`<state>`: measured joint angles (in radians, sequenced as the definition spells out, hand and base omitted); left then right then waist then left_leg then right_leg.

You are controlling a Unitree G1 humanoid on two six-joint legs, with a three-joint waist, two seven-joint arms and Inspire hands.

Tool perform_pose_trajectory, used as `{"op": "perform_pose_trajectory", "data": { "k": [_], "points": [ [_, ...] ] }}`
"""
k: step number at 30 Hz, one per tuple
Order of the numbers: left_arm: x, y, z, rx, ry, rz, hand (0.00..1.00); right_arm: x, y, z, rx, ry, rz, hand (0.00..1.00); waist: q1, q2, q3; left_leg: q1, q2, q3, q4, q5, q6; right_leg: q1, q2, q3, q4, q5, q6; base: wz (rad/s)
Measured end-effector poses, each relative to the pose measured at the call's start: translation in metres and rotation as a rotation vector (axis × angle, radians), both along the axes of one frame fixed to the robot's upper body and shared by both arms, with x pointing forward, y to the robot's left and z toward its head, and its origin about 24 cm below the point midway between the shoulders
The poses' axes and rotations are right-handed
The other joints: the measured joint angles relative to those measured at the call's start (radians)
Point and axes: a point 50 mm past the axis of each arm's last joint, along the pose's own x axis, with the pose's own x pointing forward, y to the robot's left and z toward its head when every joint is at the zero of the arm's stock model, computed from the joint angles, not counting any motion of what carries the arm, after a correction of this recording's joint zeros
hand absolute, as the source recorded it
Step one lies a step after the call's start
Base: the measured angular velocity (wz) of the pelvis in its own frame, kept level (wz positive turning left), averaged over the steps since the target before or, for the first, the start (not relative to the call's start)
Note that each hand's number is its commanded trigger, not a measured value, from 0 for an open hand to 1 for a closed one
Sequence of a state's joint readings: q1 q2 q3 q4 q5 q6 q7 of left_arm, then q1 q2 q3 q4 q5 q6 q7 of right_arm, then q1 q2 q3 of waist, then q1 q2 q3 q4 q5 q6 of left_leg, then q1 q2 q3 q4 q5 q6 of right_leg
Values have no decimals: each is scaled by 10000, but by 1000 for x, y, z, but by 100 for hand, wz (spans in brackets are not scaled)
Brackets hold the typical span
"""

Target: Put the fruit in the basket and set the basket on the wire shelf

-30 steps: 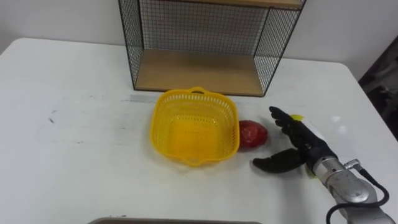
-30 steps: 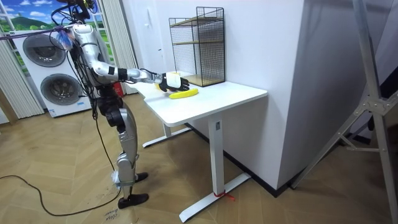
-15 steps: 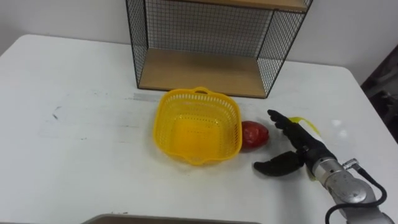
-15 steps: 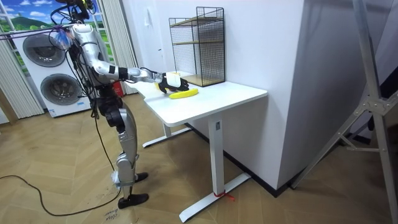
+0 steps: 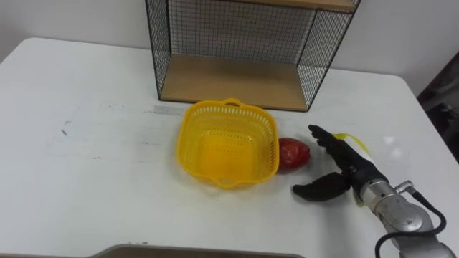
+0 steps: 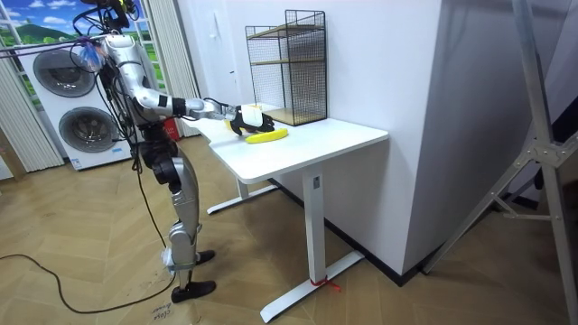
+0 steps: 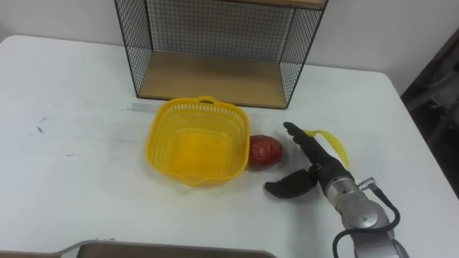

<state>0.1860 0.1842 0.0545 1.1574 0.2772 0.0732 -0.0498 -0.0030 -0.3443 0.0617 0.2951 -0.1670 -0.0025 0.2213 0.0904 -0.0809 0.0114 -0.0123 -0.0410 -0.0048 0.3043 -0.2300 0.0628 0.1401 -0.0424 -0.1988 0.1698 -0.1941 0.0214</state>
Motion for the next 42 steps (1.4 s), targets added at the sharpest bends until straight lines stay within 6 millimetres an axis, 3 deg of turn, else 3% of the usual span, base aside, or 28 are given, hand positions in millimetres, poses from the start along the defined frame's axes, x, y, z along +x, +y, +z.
{"op": "perform_pose_trajectory", "data": {
  "k": [42],
  "points": [
    [-4, 0, 0, 24, 365, -153, 0, 14, 22, 4, -5, -284, 301, 0, 95, -65, -32, -207, 83, -44, 53, 14, -65, -186, 113, -62, 3, 92, -67, 0]
  ]
}}
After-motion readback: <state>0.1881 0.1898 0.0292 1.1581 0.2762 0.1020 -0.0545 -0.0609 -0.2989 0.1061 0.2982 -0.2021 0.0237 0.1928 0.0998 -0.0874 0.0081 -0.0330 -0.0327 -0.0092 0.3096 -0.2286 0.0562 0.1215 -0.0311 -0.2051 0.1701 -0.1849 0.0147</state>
